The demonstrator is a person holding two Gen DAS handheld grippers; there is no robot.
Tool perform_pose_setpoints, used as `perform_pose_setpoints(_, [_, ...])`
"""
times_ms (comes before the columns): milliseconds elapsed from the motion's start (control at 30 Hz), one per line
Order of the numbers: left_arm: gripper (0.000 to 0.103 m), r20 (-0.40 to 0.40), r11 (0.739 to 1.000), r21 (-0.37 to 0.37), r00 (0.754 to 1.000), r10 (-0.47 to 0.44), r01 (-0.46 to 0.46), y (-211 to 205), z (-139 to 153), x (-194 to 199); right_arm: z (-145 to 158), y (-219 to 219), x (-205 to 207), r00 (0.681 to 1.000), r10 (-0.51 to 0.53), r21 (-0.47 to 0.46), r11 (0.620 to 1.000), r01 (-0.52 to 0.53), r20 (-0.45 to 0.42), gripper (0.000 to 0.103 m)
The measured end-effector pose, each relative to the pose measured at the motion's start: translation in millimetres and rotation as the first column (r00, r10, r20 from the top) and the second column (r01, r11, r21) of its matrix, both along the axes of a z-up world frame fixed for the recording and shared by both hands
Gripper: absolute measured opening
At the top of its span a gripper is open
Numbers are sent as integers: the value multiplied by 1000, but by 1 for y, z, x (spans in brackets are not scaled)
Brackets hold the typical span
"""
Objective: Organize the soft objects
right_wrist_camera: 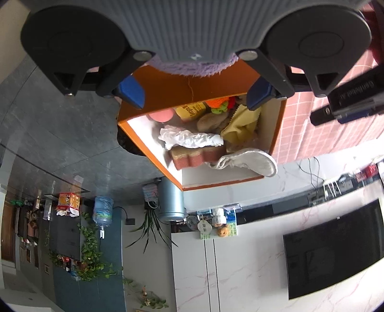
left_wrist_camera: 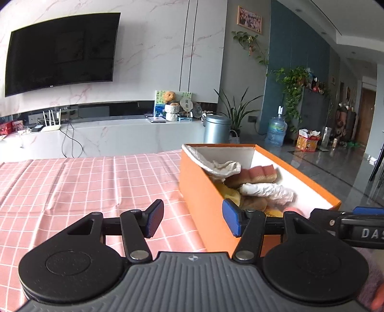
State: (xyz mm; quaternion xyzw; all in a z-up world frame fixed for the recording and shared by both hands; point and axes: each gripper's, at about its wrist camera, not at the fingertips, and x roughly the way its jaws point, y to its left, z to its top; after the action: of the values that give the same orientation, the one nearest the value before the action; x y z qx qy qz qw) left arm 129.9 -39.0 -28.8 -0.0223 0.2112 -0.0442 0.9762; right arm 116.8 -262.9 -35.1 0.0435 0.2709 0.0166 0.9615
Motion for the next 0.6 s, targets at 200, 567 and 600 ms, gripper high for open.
perform_pose_setpoints(200, [75, 2, 997, 66, 999, 35, -35, -2, -6, -11, -11, -3, -11, 1000, 5, -7, 1000, -5, 11, 95])
perform_pose_setpoints(567, [92, 21, 999, 9, 999, 39, -40, 2, -3, -16, -14, -1, -11, 1000, -12, -40, 999, 13, 4, 95])
perform_pose_setpoints(600, [93, 16, 999, 10, 999, 41, -41, 2, -4, -16, -15, -2, -11, 1000, -13, -38, 999, 13, 4, 95])
